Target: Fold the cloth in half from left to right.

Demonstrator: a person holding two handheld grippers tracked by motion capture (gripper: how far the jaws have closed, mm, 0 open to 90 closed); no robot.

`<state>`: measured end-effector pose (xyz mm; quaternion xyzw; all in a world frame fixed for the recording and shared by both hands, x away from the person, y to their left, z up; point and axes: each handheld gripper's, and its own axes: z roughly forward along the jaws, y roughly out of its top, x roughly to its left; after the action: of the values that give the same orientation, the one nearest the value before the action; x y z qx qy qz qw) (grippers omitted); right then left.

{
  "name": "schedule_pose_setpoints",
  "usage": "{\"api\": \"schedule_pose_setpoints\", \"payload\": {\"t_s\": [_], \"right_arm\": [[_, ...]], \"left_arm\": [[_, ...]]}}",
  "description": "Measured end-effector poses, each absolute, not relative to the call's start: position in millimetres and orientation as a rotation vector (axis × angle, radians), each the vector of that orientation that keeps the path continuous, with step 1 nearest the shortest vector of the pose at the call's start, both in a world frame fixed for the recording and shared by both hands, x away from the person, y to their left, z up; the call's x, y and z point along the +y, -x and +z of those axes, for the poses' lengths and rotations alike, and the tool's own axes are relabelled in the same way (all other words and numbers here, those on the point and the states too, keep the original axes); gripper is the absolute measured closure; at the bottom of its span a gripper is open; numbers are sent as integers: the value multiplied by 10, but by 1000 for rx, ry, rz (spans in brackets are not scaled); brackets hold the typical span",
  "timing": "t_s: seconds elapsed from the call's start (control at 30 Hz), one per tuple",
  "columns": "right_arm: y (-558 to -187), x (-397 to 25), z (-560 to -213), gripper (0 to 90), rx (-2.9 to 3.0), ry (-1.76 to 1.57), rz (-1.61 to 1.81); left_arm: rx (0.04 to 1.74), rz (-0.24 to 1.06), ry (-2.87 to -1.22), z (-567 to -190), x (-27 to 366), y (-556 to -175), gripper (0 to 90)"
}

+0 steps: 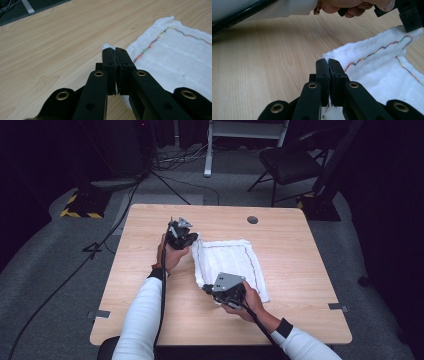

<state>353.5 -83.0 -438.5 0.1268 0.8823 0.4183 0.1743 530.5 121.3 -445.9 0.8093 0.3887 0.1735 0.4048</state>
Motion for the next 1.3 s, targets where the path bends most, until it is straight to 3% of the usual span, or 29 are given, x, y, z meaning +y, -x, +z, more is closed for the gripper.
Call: {"api": "schedule_pose_setpoints", "payload": {"t_s": [0.6,1.3], "right_arm": [[-3575,-1549,-4254,880,2403,-547,1173],[-3562,-2253,-4422,879,2398,-713,1058]], "left_arm": [[885,454,-2100,-4370,469,-5502,869],[792,458,-2195,-4498,-509,-5667,858]]}}
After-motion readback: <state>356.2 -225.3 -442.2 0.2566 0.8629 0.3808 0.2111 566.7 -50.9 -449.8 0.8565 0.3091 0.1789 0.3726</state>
